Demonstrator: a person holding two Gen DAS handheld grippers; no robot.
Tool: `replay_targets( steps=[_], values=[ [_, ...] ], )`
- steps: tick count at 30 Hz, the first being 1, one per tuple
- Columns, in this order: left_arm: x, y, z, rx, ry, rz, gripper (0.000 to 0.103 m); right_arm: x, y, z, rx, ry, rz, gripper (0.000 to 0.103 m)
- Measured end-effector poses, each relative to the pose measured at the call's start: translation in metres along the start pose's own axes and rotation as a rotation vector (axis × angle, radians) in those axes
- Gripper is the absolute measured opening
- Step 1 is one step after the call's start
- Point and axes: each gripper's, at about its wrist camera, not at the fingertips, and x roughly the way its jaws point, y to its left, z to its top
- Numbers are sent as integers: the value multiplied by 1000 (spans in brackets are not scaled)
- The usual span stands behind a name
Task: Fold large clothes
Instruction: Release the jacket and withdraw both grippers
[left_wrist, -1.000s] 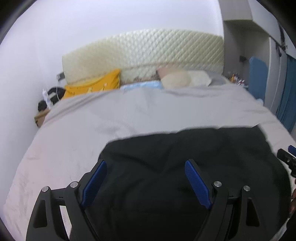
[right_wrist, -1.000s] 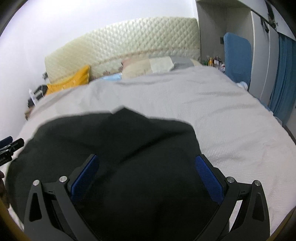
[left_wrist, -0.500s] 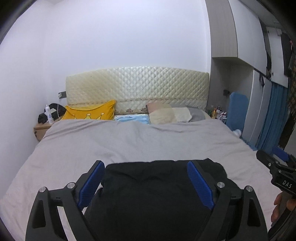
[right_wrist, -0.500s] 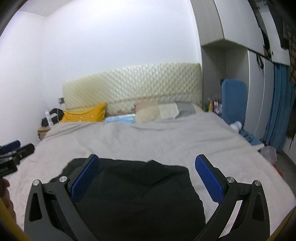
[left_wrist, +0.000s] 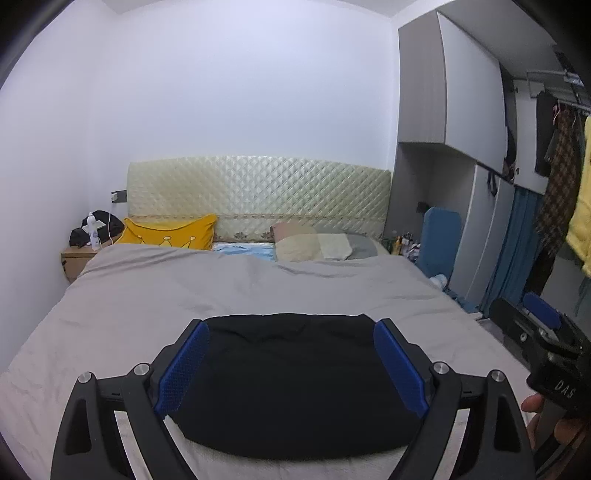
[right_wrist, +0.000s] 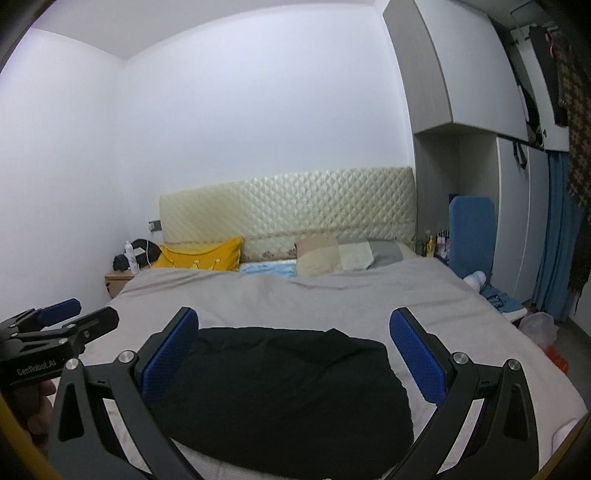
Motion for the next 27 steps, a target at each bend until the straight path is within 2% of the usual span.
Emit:
replay_targets(
  steps=[8, 16, 27],
  values=[
    [-47, 8, -16, -27, -28, 40, 94, -52, 18, -12, -14, -48, 17, 103],
    [-58, 4, -42, -14, 1, 20, 95, -82, 29, -29, -10, -62, 33, 103],
    [-37, -1, -75, 24, 91, 23, 95, -74, 22, -82, 34, 58, 28, 103]
  ],
)
